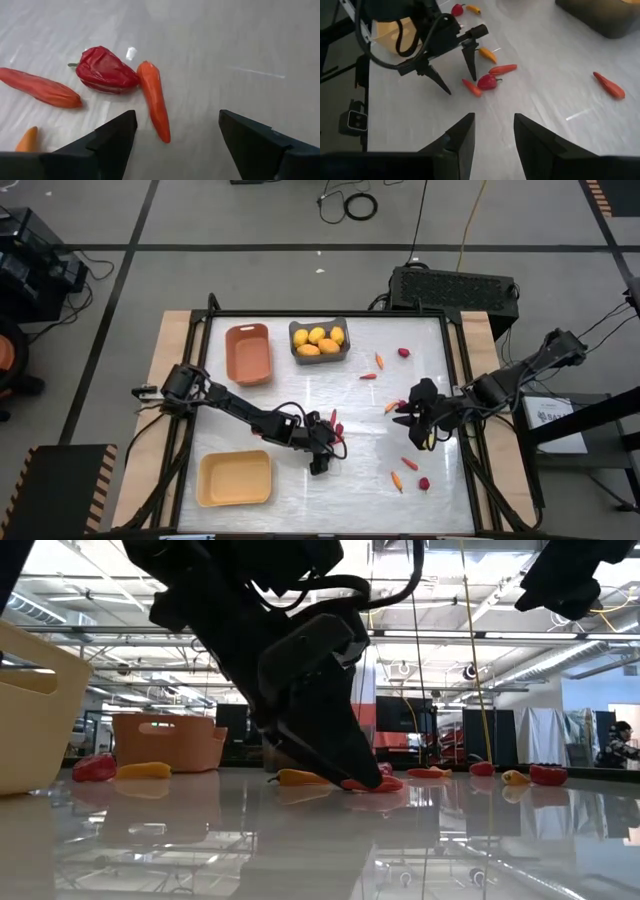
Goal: Sort produce into baskets
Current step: Put the orange chili pepper into the orange bin
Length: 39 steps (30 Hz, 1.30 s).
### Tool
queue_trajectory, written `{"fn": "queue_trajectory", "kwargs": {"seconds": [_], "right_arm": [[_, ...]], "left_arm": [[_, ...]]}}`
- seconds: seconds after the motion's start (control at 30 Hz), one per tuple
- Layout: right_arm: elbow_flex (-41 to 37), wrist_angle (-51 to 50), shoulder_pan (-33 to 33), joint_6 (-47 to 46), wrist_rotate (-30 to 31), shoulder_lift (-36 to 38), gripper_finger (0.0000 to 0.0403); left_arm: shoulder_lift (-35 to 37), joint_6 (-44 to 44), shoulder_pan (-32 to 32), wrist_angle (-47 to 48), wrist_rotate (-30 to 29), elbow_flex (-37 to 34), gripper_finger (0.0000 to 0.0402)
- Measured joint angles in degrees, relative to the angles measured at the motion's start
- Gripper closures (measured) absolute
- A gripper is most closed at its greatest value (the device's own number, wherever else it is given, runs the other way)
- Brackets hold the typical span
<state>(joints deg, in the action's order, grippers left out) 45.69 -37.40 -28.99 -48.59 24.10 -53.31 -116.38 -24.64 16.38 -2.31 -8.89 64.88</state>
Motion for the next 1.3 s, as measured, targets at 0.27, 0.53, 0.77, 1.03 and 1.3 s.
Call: {"fn": "queue_trajectory", "kwargs": {"seconds": [0.27, 0.53, 0.77, 1.03, 1.3], "right_arm": [[0.02, 1.82, 0.02, -1.67, 0.09, -2.00, 0.0276], [0.09, 3.08, 0.54, -1.32, 1.64, -3.35, 0.0276], [0.09, 2.84, 2.09, 0.40, 1.68, -3.45, 0.0276], [0.09, 2.90, 4.78, 2.93, 1.70, -3.45, 0.0276], [0.09, 3.42, 7.83, 4.67, 1.66, -3.45, 0.0276]], "left_arm": [[-0.12, 3.02, -0.09, 1.24, -1.51, -0.04, 0.0196], [-0.16, 2.95, -0.20, 1.98, -1.67, -0.09, 0.0301], [2.52, 4.75, -0.33, 5.34, 3.47, -0.29, 0.0384], [11.46, 11.35, -1.46, 18.80, 2.89, -0.42, 0.0384], [25.82, 14.56, -4.92, 27.11, 1.19, -0.36, 0.0389]]}}
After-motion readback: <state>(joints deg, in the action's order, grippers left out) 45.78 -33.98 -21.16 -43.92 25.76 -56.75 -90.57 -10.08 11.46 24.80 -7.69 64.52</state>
